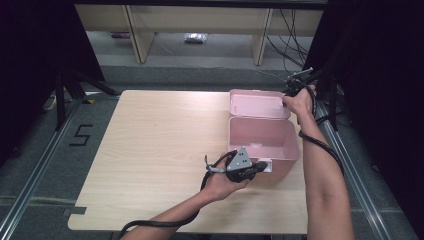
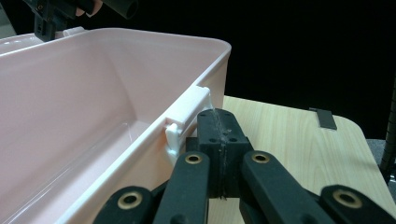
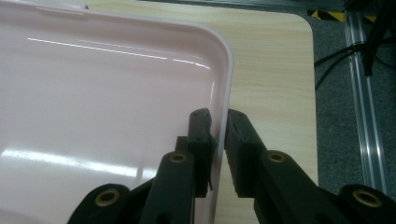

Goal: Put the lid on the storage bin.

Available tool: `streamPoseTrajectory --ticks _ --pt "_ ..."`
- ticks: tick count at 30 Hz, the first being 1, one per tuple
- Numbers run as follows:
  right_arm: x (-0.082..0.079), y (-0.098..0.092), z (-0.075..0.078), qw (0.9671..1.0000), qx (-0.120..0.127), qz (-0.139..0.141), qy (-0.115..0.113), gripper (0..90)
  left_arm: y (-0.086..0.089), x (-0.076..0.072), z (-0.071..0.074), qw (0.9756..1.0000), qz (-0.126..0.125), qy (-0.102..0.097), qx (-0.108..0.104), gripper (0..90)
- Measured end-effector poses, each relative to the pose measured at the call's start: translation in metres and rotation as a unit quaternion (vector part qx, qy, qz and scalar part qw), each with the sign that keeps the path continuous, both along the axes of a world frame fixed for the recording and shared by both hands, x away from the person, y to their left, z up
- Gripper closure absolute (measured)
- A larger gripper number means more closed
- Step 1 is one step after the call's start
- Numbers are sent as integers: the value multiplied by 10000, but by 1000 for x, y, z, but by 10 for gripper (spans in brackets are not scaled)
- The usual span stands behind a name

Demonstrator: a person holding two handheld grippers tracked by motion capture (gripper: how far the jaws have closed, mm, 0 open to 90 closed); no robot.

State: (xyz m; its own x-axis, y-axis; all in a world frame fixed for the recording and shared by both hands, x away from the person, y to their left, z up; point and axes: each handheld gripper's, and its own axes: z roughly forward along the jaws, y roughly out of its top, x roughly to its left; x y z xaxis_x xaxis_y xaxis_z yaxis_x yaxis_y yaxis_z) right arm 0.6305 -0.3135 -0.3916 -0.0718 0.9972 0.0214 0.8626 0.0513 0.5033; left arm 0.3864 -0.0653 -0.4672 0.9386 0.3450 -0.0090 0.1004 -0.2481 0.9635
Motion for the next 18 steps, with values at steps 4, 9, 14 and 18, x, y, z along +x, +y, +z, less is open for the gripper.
streamPoseTrajectory --ticks 4,9,14,18 --pt "0 -2 -1 10000 14 -25 -29 845 0 0 0 10000 5 -4 8 898" --pt "0 -2 0 10000 26 -63 -7 854 0 0 0 10000 8 -5 11 898" --pt "-1 -2 3 10000 43 -66 3 860 0 0 1 10000 13 6 34 898" --pt "-1 -2 6 9999 81 -80 -34 864 -2 0 1 10000 27 -5 43 899"
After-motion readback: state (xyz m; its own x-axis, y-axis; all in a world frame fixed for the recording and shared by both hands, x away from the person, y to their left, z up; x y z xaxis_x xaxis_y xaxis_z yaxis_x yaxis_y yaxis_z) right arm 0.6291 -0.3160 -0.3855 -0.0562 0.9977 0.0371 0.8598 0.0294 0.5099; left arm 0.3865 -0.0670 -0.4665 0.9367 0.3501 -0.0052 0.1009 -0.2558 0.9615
